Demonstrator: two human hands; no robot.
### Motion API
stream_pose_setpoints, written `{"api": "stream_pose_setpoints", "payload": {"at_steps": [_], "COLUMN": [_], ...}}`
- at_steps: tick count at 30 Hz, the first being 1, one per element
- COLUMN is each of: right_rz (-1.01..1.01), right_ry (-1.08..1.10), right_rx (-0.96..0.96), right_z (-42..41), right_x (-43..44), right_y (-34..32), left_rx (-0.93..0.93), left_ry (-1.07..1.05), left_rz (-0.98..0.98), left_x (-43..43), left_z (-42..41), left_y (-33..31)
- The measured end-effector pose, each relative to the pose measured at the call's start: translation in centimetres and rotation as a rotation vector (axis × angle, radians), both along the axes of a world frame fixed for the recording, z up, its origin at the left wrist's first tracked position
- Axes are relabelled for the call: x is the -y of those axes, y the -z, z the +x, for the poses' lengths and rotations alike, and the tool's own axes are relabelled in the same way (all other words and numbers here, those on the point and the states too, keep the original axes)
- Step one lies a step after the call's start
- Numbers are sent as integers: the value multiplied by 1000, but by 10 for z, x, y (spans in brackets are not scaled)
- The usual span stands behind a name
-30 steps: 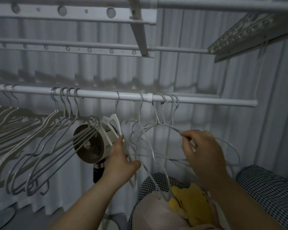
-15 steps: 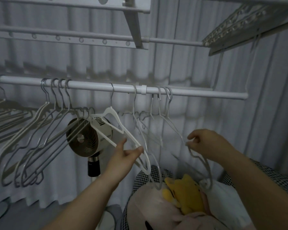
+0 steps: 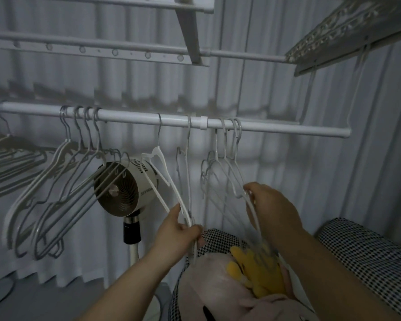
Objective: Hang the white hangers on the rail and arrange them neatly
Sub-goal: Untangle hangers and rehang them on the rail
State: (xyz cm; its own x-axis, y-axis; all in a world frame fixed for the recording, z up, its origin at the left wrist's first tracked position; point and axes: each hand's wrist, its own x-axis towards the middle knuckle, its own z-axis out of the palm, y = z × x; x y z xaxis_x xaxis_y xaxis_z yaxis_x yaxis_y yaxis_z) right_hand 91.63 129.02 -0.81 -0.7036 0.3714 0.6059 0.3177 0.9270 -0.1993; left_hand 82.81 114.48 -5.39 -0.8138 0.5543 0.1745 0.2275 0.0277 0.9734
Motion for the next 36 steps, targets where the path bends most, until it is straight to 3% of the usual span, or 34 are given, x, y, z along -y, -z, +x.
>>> {"api": "stream_pose_setpoints", "payload": {"at_steps": [4,8,14,19,22,26,29,36], "right_rz": [-55,-105,5,73,233,148,132,-111], "right_ry": [-110,-84,95,86,147,192,184,157], "right_rx": [-277,-190,207,249,113,258,244,263], "right_z": [-3,-4,-20,-33,-38,-39,-42,-53], "right_x": [15,27,37,37,35,28,30,42], "right_y": [-6,-21,-31,-17,-11,-4,-14,-57], "left_rx": [-1,-5,17,31,41,56,37,-5], "left_ry": [-2,9,11,-22,-36,-61,-78,-118], "left_rz": [49,19,59,93,111,146,152,124], "left_x": [8,16,23,32,37,43,46,56], "left_z": [-5,-10,-13,-18,-23,-26,-26,-26], "left_y": [4,7,9,12,14,14,12,5]}}
